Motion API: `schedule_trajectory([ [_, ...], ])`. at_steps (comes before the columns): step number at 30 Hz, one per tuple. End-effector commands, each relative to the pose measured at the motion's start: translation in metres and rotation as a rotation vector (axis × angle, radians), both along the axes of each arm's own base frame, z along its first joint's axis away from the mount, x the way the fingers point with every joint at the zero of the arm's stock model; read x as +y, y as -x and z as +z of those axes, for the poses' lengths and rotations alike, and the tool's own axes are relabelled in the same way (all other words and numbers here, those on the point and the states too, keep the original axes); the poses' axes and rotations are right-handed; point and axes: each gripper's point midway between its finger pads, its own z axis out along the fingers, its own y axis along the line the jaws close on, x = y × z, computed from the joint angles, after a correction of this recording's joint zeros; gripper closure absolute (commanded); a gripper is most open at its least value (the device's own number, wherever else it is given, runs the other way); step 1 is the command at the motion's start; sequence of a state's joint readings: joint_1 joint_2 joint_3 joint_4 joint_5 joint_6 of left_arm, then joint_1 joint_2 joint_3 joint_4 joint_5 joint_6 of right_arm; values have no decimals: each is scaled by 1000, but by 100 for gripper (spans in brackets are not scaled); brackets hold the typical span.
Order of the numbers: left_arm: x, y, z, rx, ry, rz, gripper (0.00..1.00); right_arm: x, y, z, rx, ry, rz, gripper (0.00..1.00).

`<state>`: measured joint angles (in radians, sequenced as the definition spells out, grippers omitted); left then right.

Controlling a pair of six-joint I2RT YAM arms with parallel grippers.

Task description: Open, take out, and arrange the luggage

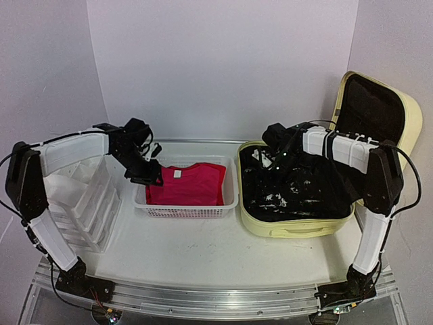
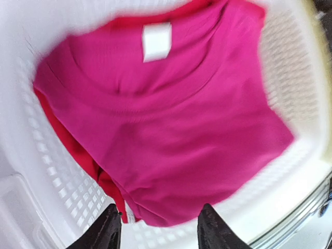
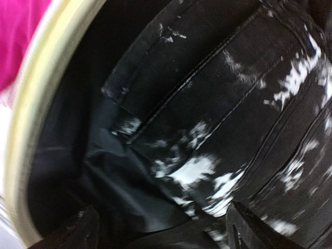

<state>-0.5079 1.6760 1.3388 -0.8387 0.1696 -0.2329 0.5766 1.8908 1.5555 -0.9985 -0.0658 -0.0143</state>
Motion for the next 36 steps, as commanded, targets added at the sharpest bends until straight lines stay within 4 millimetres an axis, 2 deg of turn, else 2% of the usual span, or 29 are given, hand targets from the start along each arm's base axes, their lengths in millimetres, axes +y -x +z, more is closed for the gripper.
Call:
schedule_trajectory([
  [1,-13,-8,115,-271,167,-52,46,-6,-12,0,-98,104,296,9],
  [5,-14,-5,156,-376,228,-73,41,-3,-8,-16,-103,119,490,2],
  [7,-13,-2,173,-418,257,-77,39,0,-6,-23,-86,110,549,2],
  [9,-14,1,182,-436,280,-79,38,5,-7,-29,-73,99,578,2],
  [15,-9,7,187,-454,285,-63,37,9,-13,-53,-39,115,614,2],
  [19,-6,11,193,-462,297,-54,37,6,-23,-75,-74,154,631,2],
  [20,-5,12,194,-465,300,-51,37,5,-29,-80,-106,169,629,2],
  [22,-4,13,195,-467,301,-44,37,-10,-52,-90,-203,298,589,2],
  [24,-3,12,195,-466,302,-36,37,-16,-65,-89,-288,340,559,4],
  [26,-3,13,197,-466,308,-32,37,-18,-72,-82,-346,331,523,10],
  [32,-5,12,197,-456,319,-26,37,-15,-78,-63,-403,261,451,46],
  [36,-6,12,196,-451,321,-22,37,-9,-78,-40,-440,183,406,59],
])
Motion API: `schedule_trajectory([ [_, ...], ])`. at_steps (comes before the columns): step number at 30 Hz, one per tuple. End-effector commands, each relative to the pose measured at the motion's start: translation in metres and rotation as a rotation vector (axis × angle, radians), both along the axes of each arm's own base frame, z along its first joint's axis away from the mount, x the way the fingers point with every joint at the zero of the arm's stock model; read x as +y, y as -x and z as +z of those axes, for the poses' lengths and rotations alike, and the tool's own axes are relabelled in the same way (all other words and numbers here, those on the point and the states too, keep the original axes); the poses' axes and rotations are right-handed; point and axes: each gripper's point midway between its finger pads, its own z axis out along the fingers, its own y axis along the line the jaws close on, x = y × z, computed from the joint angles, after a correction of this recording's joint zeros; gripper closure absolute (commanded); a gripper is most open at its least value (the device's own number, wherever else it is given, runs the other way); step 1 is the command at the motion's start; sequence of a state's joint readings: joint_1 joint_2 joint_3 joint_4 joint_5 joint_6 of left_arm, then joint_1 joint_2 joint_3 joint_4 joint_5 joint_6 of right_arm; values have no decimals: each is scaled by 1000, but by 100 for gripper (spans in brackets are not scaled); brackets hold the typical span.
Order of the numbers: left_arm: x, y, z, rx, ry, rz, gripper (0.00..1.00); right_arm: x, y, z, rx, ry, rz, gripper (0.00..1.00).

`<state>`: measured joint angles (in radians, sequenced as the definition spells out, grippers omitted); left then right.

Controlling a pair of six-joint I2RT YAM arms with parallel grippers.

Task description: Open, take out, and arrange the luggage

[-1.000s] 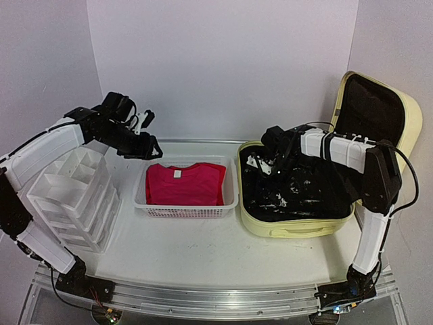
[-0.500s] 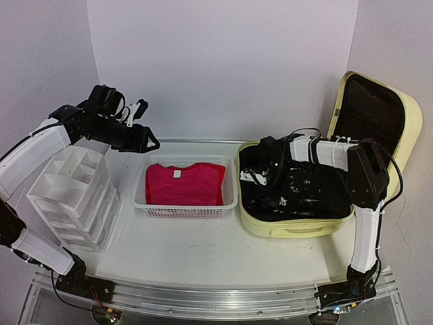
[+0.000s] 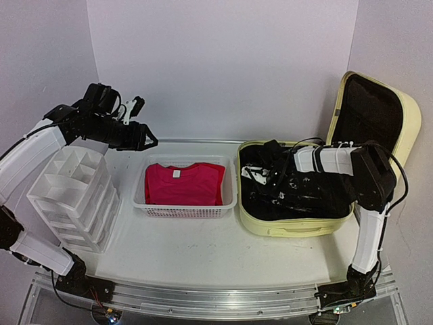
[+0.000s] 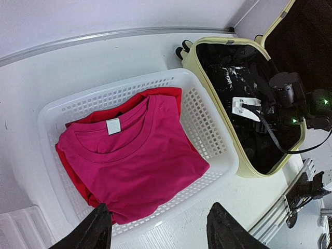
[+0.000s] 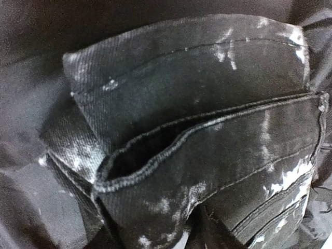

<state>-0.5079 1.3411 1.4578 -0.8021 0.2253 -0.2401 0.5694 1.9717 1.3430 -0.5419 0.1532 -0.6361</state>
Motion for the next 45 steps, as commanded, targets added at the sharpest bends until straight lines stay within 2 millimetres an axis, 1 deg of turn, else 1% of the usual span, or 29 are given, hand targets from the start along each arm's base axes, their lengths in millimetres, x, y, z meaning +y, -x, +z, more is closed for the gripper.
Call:
schedule_trajectory([
  [1,-2,-1,17,-45,42,4,37,6,-23,32,-105,-148,-82,60],
  [5,-3,0,16,-37,46,3,37,7,-24,53,-118,-222,-104,69],
  [7,-3,0,16,-33,53,2,37,7,-24,60,-116,-253,-111,73],
  [8,-4,1,16,-29,58,0,37,6,-23,63,-112,-265,-112,77],
  [10,-6,1,16,-17,71,-2,37,6,-21,69,-107,-285,-112,89],
  [12,-9,0,17,-3,92,1,36,5,-18,76,-99,-318,-112,95],
  [13,-12,0,19,5,107,2,36,4,-17,79,-95,-328,-117,100],
  [16,-23,-4,19,60,179,4,37,-2,-15,90,-100,-356,-133,100],
  [19,-46,-7,19,151,302,-28,40,-8,-12,102,-96,-412,-159,100],
  [21,-61,-13,18,235,403,-20,42,-8,-9,110,-92,-454,-164,100],
  [23,-77,-21,12,343,513,-3,43,-6,-4,119,-96,-490,-161,100],
  [25,-97,-28,6,453,611,-15,43,-4,0,128,-105,-529,-154,100],
  [27,-118,-33,6,526,693,-39,43,-1,4,139,-124,-569,-140,100],
  [29,-134,-38,1,595,718,-10,39,3,9,150,-139,-609,-114,100],
  [30,-142,-40,-1,631,729,9,35,4,13,156,-145,-625,-95,100],
  [32,-161,-43,-6,721,753,45,30,6,18,160,-145,-643,-73,100],
  [33,-173,-47,-14,768,758,56,27,6,21,163,-151,-650,-63,100],
  [34,-184,-48,-16,808,766,58,26,6,24,165,-156,-653,-50,100],
  [36,-211,-48,-19,881,775,44,25,6,30,170,-166,-663,-28,100],
  [38,-238,-46,-26,960,779,44,23,6,36,174,-173,-674,-5,100],
  [39,-251,-44,-23,982,788,40,22,6,39,176,-176,-679,6,100],
  [41,-269,-48,-34,1027,793,75,18,7,44,180,-179,-689,22,100],
  [42,-276,-50,-41,1045,795,96,12,8,47,181,-179,-693,38,100],
  [44,-288,-54,-46,1049,801,114,10,9,53,182,-183,-688,70,100],
  [45,-293,-56,-49,1047,803,119,3,10,55,181,-183,-686,76,100],
])
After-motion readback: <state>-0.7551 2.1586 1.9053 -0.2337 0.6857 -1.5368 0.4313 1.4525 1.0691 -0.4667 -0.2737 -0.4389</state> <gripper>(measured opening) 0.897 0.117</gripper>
